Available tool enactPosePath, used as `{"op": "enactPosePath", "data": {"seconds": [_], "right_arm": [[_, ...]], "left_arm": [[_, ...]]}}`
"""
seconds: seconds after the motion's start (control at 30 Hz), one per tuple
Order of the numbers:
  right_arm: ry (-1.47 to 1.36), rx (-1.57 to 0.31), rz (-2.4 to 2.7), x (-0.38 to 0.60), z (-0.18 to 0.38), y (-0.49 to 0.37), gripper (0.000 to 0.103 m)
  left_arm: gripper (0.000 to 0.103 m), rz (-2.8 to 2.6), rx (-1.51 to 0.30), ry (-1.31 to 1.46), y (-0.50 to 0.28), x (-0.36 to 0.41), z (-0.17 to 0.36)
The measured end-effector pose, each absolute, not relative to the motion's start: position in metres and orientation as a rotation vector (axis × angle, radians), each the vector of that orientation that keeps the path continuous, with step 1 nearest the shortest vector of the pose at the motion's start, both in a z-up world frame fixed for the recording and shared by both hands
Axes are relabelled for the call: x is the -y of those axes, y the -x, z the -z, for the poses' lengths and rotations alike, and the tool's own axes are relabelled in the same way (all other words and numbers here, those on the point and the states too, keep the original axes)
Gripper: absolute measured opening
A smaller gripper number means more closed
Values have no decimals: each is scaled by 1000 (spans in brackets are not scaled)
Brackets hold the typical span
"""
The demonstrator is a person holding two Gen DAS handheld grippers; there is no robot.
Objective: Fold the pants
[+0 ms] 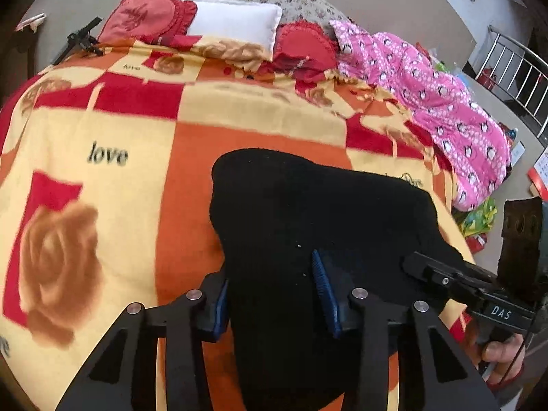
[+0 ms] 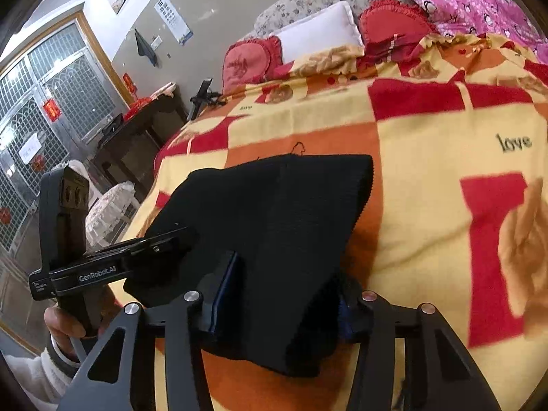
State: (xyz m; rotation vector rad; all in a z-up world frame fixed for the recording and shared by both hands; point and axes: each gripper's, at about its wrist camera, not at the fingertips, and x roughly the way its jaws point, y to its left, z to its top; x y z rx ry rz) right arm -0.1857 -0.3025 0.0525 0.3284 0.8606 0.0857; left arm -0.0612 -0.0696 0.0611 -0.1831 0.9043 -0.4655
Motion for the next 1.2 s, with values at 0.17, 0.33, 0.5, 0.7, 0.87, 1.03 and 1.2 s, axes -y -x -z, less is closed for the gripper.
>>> {"op": "enactPosePath", "data": {"seconds": [0.17, 0.33, 0.5, 0.7, 0.87, 1.03, 1.2], "right_arm": [[-302, -837, -66, 302, -61, 155, 49], [-266, -902, -3, 311, -37, 122, 50], [-309, -898, 6, 323, -33, 127, 61], [-238, -848, 1, 309, -66, 138, 61], [-197, -830, -42, 292, -78, 118, 61], [-164, -896, -31, 287, -56, 85, 61], [-126, -921, -24, 288, -36, 64, 63]], "left_arm": [[41, 444, -880, 169, 30, 74, -64], [45, 388, -942, 154, 3, 81, -35], [55, 357, -915, 116, 9, 90, -42], [53, 284, -839, 72, 35, 90, -68], [53, 248, -835, 63, 32, 97, -68], [57, 231, -855, 50, 21, 109, -54], [60, 224, -854, 50, 13, 112, -49]]}}
